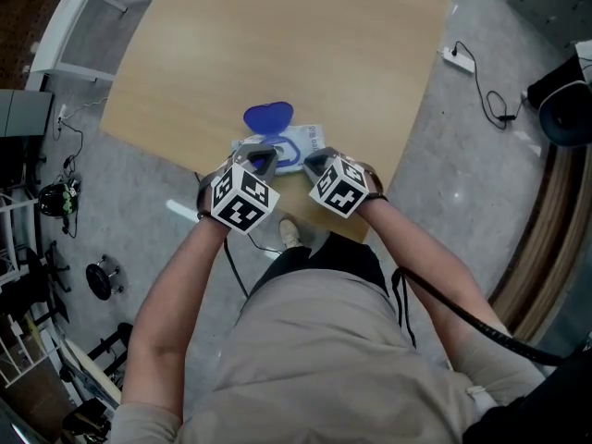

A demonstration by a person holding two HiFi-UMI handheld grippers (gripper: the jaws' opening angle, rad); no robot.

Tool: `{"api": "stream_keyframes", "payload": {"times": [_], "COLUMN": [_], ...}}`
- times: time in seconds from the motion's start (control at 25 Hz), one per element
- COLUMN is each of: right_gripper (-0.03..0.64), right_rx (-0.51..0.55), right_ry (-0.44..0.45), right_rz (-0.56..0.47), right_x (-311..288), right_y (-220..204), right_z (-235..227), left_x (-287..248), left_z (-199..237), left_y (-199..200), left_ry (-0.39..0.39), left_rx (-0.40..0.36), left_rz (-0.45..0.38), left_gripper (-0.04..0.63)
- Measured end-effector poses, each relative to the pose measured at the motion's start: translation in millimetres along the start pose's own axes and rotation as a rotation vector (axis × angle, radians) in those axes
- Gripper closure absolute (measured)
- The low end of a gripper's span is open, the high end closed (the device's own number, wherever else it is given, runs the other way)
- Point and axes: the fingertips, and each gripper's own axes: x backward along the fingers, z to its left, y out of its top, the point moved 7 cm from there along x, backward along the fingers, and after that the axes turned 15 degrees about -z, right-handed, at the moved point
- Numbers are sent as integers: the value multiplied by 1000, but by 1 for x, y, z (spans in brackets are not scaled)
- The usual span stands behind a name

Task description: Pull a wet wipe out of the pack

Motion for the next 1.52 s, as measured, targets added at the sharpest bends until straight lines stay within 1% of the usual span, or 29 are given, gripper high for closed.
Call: {"api": "stream_keyframes", "payload": {"times": [0.36,0.56,0.96,1.12,1.52], "right_gripper": [617,617,616,617,617], "right_rx": [20,32,48,63,61], "right_ry": [-21,-21,-13,-13,-5], "right_rz": [61,84,96,102,69], "right_x": [-5,-7,-3,-3,0], "right_y": [-4,-4,-4,-4,4], "right_z": [-5,-6,-7,-7,-1], "left_x": [7,7,1,1,-10], "left_z": [7,11,11,10,-1], "left_y": [10,10,4,6,2], "left_ry": [3,4,11,13,-9], "left_rx": [82,123,122,132,88], "left_rz": [-79,-99,-82,-92,-48], "left_gripper": [589,589,589,589,589]}}
